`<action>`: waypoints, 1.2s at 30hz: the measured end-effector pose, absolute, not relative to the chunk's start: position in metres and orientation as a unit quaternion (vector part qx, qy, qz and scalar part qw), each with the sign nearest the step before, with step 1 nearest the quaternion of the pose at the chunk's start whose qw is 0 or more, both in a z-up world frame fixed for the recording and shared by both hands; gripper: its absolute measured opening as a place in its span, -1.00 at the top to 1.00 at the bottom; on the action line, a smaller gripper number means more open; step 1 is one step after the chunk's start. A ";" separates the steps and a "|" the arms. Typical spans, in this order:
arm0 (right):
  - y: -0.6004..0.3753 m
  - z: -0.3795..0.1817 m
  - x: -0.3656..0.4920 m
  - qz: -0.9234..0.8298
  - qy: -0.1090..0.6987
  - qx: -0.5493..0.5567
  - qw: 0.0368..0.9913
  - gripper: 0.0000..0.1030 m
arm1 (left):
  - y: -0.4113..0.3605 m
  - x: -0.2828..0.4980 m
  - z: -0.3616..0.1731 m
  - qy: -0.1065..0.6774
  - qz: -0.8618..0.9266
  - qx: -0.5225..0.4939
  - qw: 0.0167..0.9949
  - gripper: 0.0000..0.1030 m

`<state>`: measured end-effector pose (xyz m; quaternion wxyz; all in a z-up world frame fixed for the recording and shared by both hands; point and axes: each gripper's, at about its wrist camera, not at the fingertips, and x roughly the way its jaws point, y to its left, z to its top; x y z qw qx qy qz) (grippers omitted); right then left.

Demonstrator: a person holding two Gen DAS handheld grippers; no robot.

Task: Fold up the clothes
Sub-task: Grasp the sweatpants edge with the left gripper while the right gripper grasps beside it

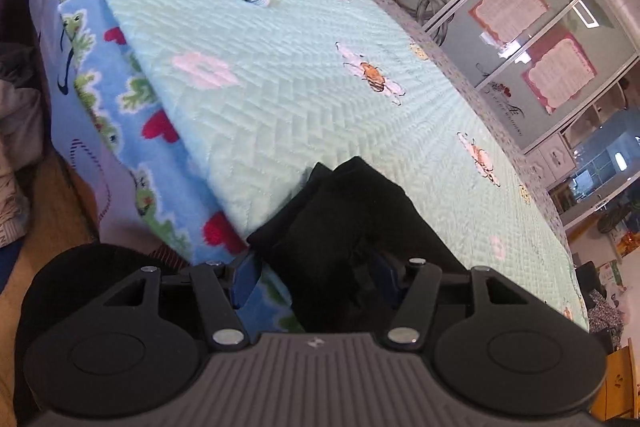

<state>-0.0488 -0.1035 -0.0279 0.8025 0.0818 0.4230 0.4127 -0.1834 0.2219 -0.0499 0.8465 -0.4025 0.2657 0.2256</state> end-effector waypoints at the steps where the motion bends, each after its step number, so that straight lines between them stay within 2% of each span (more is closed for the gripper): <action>1: -0.103 -0.026 -0.050 0.417 0.420 0.082 0.802 0.02 | 0.222 -0.183 -0.051 0.265 0.226 -0.402 0.847 -0.20; 6: -0.082 -0.014 -0.056 0.488 0.394 0.103 0.772 0.02 | 0.227 -0.192 -0.049 0.248 0.215 -0.420 0.846 -0.20; 11: -0.017 -0.004 -0.048 0.534 0.373 0.087 0.754 0.02 | 0.231 -0.201 -0.040 0.226 0.216 -0.425 0.849 -0.20; 17: 0.073 -0.001 -0.023 0.591 0.395 0.099 0.697 0.03 | 0.240 -0.207 -0.034 0.216 0.209 -0.432 0.850 -0.22; 22: 0.127 -0.028 0.009 0.553 0.441 0.089 0.701 0.05 | 0.253 -0.211 -0.039 0.211 0.201 -0.446 0.846 -0.24; 23: 0.131 -0.038 0.018 0.533 0.455 0.095 0.707 0.09 | 0.255 -0.211 -0.040 0.212 0.199 -0.449 0.845 -0.24; 24: 0.130 -0.044 0.024 0.525 0.463 0.115 0.705 0.22 | 0.258 -0.211 -0.042 0.212 0.197 -0.452 0.844 -0.24; 25: 0.127 -0.050 0.030 0.521 0.469 0.139 0.699 0.23 | 0.260 -0.212 -0.043 0.212 0.195 -0.455 0.843 -0.24; 30: 0.122 -0.049 0.026 0.521 0.464 0.138 0.702 0.23 | 0.270 -0.213 -0.051 0.212 0.182 -0.473 0.836 -0.25; 36: 0.125 -0.040 0.007 0.527 0.428 0.097 0.728 0.13 | 0.268 -0.215 -0.053 0.206 0.158 -0.493 0.831 -0.26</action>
